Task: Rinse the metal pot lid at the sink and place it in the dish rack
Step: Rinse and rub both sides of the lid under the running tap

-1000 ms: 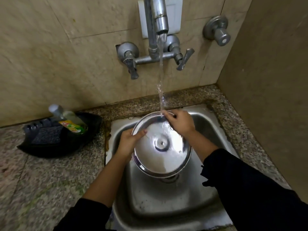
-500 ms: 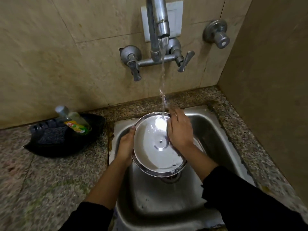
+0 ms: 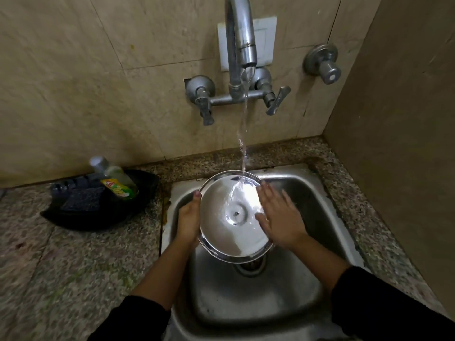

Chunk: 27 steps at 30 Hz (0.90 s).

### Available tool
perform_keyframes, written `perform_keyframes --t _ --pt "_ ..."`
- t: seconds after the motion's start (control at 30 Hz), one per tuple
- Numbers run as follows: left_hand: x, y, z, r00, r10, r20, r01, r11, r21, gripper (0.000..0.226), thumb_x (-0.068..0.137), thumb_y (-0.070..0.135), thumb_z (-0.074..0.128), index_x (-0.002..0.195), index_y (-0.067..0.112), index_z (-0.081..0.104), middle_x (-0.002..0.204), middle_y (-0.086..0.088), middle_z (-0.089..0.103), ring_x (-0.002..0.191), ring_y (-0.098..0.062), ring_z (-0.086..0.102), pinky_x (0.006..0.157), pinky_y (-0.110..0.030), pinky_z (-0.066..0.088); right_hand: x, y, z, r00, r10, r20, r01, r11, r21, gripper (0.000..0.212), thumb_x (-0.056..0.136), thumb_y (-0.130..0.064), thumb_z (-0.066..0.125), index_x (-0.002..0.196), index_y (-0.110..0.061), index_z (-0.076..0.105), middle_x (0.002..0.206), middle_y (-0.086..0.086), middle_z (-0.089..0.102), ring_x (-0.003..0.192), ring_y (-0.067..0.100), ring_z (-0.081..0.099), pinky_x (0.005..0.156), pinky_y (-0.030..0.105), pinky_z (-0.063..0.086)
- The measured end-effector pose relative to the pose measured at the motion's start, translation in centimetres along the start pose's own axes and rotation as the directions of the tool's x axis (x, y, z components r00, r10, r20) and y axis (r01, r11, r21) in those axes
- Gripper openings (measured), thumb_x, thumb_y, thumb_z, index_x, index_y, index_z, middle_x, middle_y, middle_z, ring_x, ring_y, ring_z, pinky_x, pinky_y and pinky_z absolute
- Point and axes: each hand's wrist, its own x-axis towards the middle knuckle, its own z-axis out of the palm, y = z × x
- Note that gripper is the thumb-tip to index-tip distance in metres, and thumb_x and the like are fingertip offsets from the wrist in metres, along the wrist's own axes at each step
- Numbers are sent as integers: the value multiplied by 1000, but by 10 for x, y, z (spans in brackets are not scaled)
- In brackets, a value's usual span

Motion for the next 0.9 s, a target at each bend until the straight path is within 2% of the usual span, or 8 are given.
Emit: perform_keyframes --t 0.1,0.23,0.37,0.47,0.57,0.73,0.83,0.9 --pt "-9 -5 10 999 -19 39 20 999 -35 41 95 45 46 83 16 72 86 -7 74 83 -23 69 79 -37 54 33 -21 -15 998 59 -30 -58 998 36 71 98 -52 24 154 -13 2 161 3 -3 148 17 -8 119 37 -3" --pt "-18 -3 24 993 -45 106 56 994 -98 38 96 41 47 82 16 73 88 -10 76 84 -24 71 81 -36 55 51 -74 -26 988 -144 -51 150 978 147 71 98 -49 25 154 -12 2 162 4 -3 149 18 -8 122 41 5" --pt "-10 -4 11 991 -108 74 119 981 -155 37 95 42 49 93 13 72 103 -14 73 90 -22 71 87 -35 53 13 -78 -22 858 -506 87 482 853 201 75 96 -54 31 154 -14 3 163 5 1 150 15 -3 122 38 8" --pt "-8 -12 3 983 -178 35 181 977 -112 41 94 44 50 90 10 72 98 -15 73 93 -30 69 89 -41 53 -17 -60 -17 771 -585 254 543 811 217 86 92 -58 42 153 -18 -3 163 2 -2 149 14 -4 121 35 0" --pt "-15 -23 2 965 -264 -1 262 959 -104 45 96 41 48 100 3 70 94 -16 71 85 -29 67 78 -33 54 -32 -49 -14 756 -604 253 553 796 247 84 85 -31 62 153 -16 14 161 4 15 148 18 14 121 37 14" --pt "-14 -25 -4 846 -514 141 529 842 -107 38 100 28 41 119 -1 56 92 -19 64 82 -28 62 87 -40 50 -28 -36 -28 878 -474 -66 469 824 318 39 90 -21 51 128 -22 59 122 8 68 105 27 67 83 40 57" --pt "-11 -27 -5 755 -614 231 624 780 32 64 96 49 40 137 -1 40 119 -28 55 108 -40 58 82 -48 50 -4 -31 -42 983 -178 -41 175 852 493 25 95 -31 52 106 -17 69 95 9 74 84 27 69 70 37 53" --pt "-8 -35 -6 770 -607 197 616 787 18 72 90 62 41 140 11 41 135 -22 47 116 -36 53 78 -44 51 12 -29 -49 998 -9 69 -41 723 689 18 95 -29 55 91 -18 69 79 0 70 74 14 64 68 33 47"
